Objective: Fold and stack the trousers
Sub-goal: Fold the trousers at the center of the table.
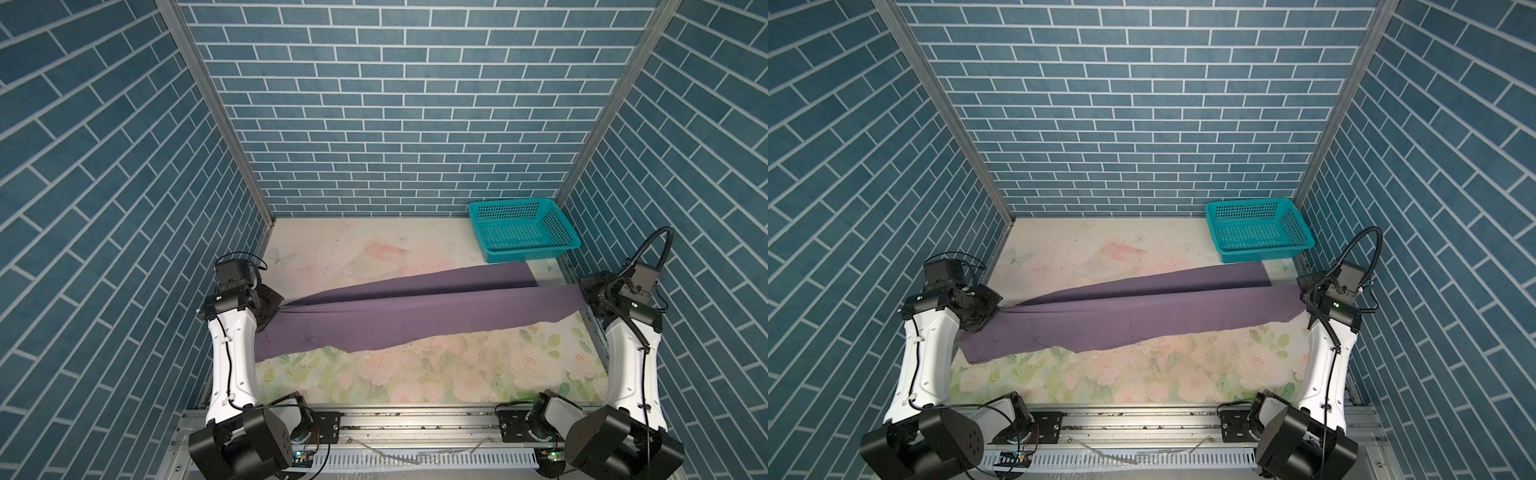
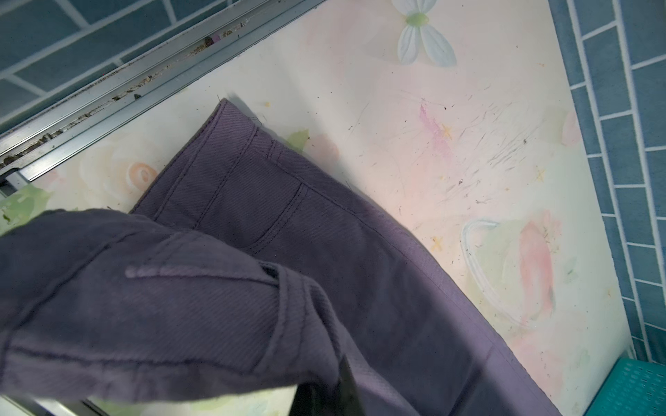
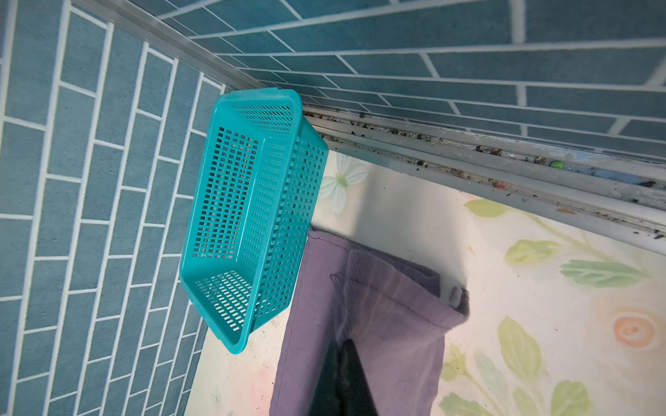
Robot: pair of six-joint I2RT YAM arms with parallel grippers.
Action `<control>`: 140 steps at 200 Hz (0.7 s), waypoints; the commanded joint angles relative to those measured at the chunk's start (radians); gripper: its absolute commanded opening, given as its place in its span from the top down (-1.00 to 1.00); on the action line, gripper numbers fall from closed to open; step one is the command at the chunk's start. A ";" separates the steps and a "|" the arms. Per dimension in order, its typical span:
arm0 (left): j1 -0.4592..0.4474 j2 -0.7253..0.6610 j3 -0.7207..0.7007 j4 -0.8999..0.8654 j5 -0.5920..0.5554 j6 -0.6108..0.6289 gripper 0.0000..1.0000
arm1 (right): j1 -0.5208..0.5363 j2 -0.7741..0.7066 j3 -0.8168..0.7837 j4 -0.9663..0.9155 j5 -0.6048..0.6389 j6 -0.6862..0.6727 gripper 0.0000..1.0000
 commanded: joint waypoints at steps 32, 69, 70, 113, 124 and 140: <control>-0.032 0.076 0.021 0.121 -0.212 -0.018 0.95 | 0.003 0.096 0.005 0.182 0.178 -0.032 1.00; -0.054 0.139 0.039 0.147 -0.236 -0.026 0.95 | 0.041 0.182 0.053 0.218 0.207 -0.045 1.00; -0.054 0.141 0.040 0.147 -0.236 -0.026 0.95 | 0.042 0.185 0.055 0.219 0.207 -0.046 1.00; -0.090 0.232 0.072 0.179 -0.257 -0.035 0.95 | 0.113 0.299 0.095 0.284 0.247 -0.065 1.00; -0.099 0.261 0.080 0.191 -0.254 -0.042 0.95 | 0.126 0.329 0.103 0.301 0.260 -0.072 1.00; -0.111 0.305 0.092 0.212 -0.251 -0.050 0.95 | 0.135 0.375 0.104 0.344 0.275 -0.080 1.00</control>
